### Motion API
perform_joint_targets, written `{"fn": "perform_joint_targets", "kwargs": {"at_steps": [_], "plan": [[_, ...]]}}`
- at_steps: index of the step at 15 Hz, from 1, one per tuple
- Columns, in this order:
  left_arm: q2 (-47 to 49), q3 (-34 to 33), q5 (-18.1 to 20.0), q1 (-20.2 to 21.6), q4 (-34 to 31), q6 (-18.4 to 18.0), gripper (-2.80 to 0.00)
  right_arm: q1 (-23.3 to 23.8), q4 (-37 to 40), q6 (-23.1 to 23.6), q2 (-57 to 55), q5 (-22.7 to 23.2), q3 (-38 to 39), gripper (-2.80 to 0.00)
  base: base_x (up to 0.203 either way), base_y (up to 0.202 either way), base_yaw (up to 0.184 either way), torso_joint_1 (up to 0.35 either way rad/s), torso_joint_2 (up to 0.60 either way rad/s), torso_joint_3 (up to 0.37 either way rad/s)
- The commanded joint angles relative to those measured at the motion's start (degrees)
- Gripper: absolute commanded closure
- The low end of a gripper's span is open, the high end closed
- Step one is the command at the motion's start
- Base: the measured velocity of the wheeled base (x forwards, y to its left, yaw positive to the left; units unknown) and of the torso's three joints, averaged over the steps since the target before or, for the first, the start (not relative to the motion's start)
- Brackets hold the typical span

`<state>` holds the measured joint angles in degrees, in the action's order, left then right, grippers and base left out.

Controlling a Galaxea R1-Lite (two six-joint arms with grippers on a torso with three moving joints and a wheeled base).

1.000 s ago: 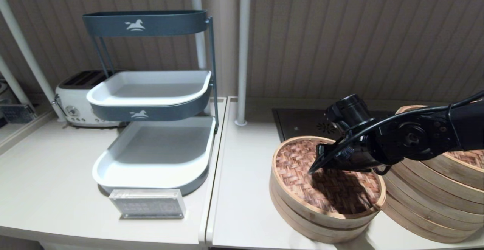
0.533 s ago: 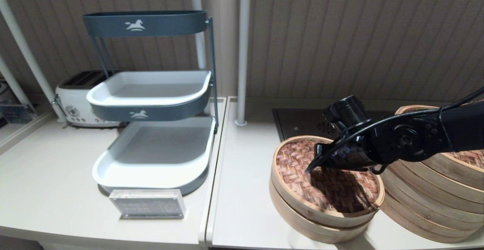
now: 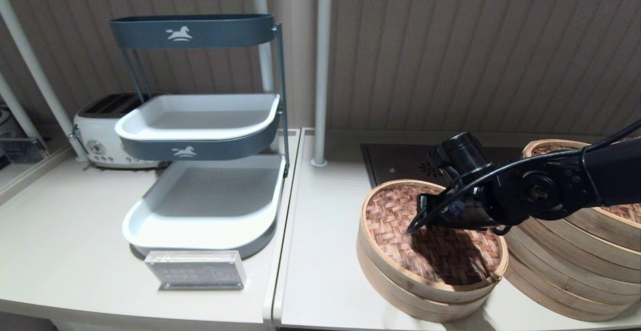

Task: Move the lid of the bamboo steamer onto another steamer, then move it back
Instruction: Put the steamer

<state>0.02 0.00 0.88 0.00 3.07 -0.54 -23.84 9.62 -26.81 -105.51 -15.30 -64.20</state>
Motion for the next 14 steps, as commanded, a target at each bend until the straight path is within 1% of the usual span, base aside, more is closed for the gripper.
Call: {"fn": "perform_joint_targets", "kwargs": {"at_steps": [1,2,5,8,12,14], "plan": [[-0.02,-1.58,0.0,0.0,0.01,0.01,0.0,0.11,0.12,-0.07,-0.23,-0.01,-0.14,0.0,0.0,0.0,0.0,0.0,0.0,0.0],[-0.02,-1.58,0.0,0.0,0.01,0.01,0.0,0.11,-0.16,0.14,-0.31,-0.09,0.1,-2.8,0.0,0.0,0.0,0.0,0.0,0.0],[-0.02,-1.58,0.0,0.0,0.09,0.01,0.0,-0.04,-3.77,0.39,0.04,-0.17,1.65,-2.8,0.0,0.0,0.0,0.0,0.0,0.0],[-0.02,-1.58,0.0,0.0,0.05,0.01,0.0,-0.1,-4.52,0.49,1.7,-0.17,1.21,-2.8,0.0,0.0,0.0,0.0,0.0,0.0],[-0.02,-1.58,0.0,0.0,0.01,0.01,0.0,-0.18,-4.45,2.53,8.49,-0.23,1.82,-2.8,0.0,0.0,0.0,0.0,0.0,0.0],[-0.02,-1.58,0.0,0.0,0.01,0.01,0.0,-0.18,-4.3,2.86,14.88,-0.22,2.09,-2.8,0.0,0.0,0.0,0.0,0.0,0.0]]}}
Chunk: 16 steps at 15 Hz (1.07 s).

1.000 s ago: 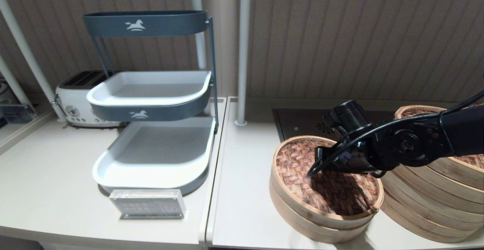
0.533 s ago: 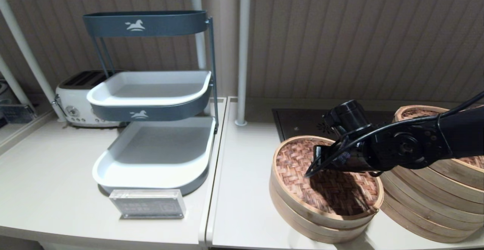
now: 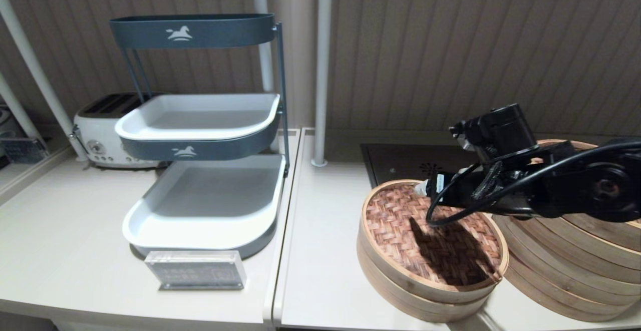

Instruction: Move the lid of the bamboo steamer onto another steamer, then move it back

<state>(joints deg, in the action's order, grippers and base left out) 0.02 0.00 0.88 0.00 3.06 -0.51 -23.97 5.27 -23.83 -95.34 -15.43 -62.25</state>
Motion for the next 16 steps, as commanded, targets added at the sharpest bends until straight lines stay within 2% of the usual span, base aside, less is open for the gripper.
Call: {"fn": "perform_joint_targets", "kwargs": {"at_steps": [1,2,3,9,13,16], "plan": [[-0.02,-1.58,0.0,0.0,0.02,-0.02,0.0,-0.08,0.17,-0.01,8.26,-0.09,0.47,-2.8,0.0,0.0,0.0,0.0,0.0,0.0],[-0.02,-1.58,0.0,0.0,0.05,-0.02,0.0,-0.09,0.29,0.07,12.01,-0.1,0.83,-2.8,0.0,0.0,0.0,0.0,0.0,0.0],[-0.02,-1.58,0.0,0.0,0.1,-0.02,0.0,-0.07,0.47,0.14,15.81,-0.11,1.26,0.0,0.0,0.0,0.0,0.0,0.0,0.0],[-0.02,-1.58,0.0,0.0,0.02,-0.02,0.0,1.02,9.15,0.87,36.7,-2.46,4.62,0.0,0.0,0.0,0.0,0.0,0.0,0.0],[-0.02,-1.58,0.0,0.0,0.02,-0.02,0.0,1.37,12.29,3.45,47.37,-12.52,11.94,0.0,0.0,0.0,0.0,0.0,0.0,0.0],[-0.02,-1.58,0.0,0.0,0.1,-0.02,0.0,2.35,13.44,6.29,56.25,-15.21,17.72,0.0,0.0,0.0,0.0,0.0,0.0,0.0]]}}
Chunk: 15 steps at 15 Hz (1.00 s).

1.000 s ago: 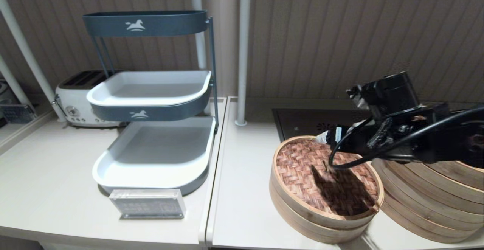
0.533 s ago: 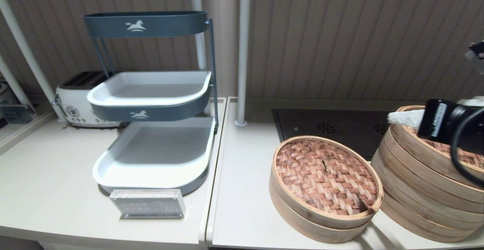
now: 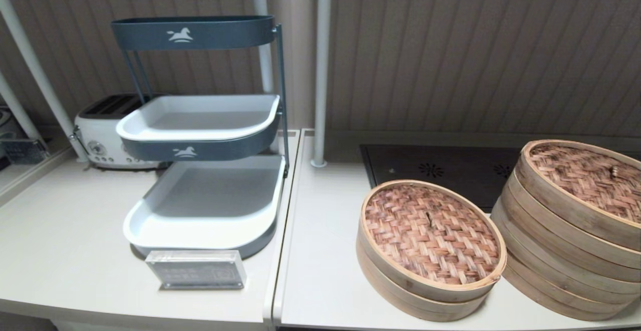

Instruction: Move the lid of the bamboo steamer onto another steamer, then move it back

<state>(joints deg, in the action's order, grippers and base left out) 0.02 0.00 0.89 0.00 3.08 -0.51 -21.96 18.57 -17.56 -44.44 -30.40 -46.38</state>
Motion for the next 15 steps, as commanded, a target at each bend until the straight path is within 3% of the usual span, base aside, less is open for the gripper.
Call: {"fn": "perform_joint_targets", "kwargs": {"at_steps": [1,7,10,12,15], "plan": [[-0.02,-1.58,-0.01,0.0,0.0,-0.02,0.0,1.54,1.62,0.45,7.81,-0.52,3.54,0.0,0.0,0.0,0.0,0.0,0.0,0.0],[-0.02,-1.58,-0.01,0.0,0.05,-0.02,0.0,15.75,5.29,5.74,23.48,0.22,15.0,0.0,0.0,0.0,0.0,0.0,0.0,0.0],[-0.02,-1.58,-0.01,0.0,0.02,-0.02,0.0,18.36,4.17,8.09,28.8,6.92,21.83,0.0,0.0,0.0,0.0,0.0,0.0,0.0],[-0.02,-1.58,-0.01,0.0,0.0,-0.02,0.0,19.77,-2.81,9.52,30.45,11.64,27.73,0.0,0.0,0.0,0.0,0.0,0.0,0.0],[-0.02,-1.58,-0.01,0.0,0.0,-0.02,0.0,21.29,-11.21,15.87,36.15,18.48,36.2,0.0,0.0,0.0,0.0,0.0,0.0,0.0]]}}
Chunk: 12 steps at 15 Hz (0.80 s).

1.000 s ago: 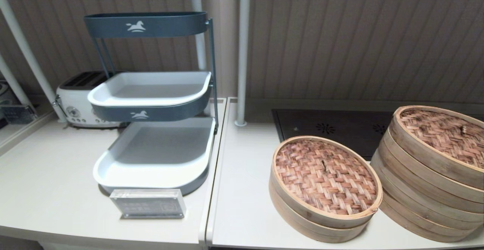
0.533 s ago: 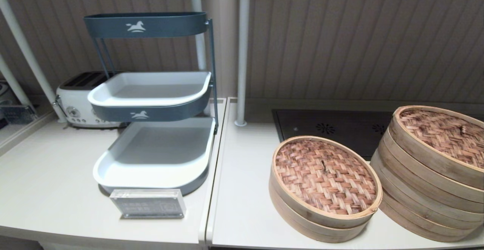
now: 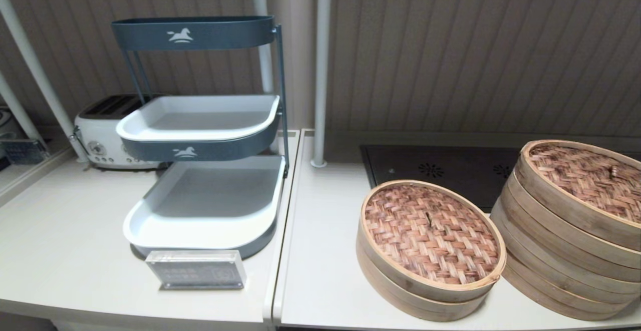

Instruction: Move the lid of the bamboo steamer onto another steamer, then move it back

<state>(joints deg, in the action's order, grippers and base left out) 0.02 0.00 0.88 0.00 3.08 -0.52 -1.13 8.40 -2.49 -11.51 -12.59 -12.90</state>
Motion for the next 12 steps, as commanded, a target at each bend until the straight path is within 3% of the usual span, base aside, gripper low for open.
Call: {"fn": "perform_joint_targets", "kwargs": {"at_steps": [1,6,12], "plan": [[-0.02,-1.58,0.0,0.0,0.08,0.0,0.0,0.68,-2.17,2.26,5.4,3.72,4.9,0.0,0.0,0.0,0.0,0.0,0.0,0.0],[-0.02,-1.58,0.0,0.0,0.07,0.0,0.0,0.87,-2.34,4.42,11.42,13.56,10.69,0.0,0.0,0.0,0.0,0.0,0.0,0.0],[-0.02,-1.58,0.0,0.0,-0.01,0.0,0.0,0.95,-10.46,7.57,11.42,13.42,14.28,0.0,0.0,0.0,0.0,0.0,0.0,0.0]]}}
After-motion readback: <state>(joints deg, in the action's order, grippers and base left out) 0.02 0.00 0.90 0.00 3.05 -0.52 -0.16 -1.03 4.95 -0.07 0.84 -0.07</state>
